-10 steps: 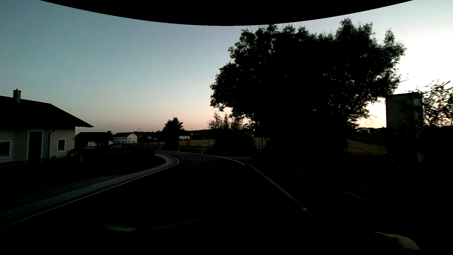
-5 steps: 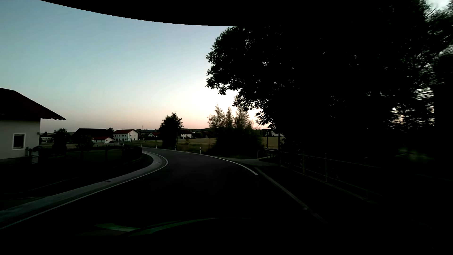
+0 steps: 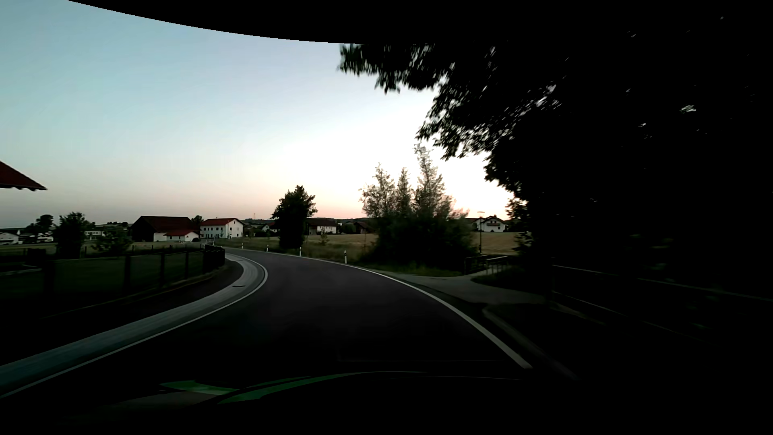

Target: Follow the waypoints while adhering to traffic rules and regulations

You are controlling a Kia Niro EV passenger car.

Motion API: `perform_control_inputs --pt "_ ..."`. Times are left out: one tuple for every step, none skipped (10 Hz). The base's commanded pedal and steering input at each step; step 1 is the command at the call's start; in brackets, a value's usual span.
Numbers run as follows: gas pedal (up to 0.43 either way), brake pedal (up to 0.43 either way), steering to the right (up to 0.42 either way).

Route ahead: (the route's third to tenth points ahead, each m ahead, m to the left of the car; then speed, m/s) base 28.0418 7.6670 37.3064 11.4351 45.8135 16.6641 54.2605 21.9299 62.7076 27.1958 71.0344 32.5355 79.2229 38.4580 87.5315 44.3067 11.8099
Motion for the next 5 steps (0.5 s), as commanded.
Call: perform_control_inputs --pt "0.039 0.000 -0.041" --pt "0.039 0.000 -0.046" --pt "0.039 0.000 -0.050" --pt "0.039 0.000 -0.056" --pt "0.039 0.000 -0.061"
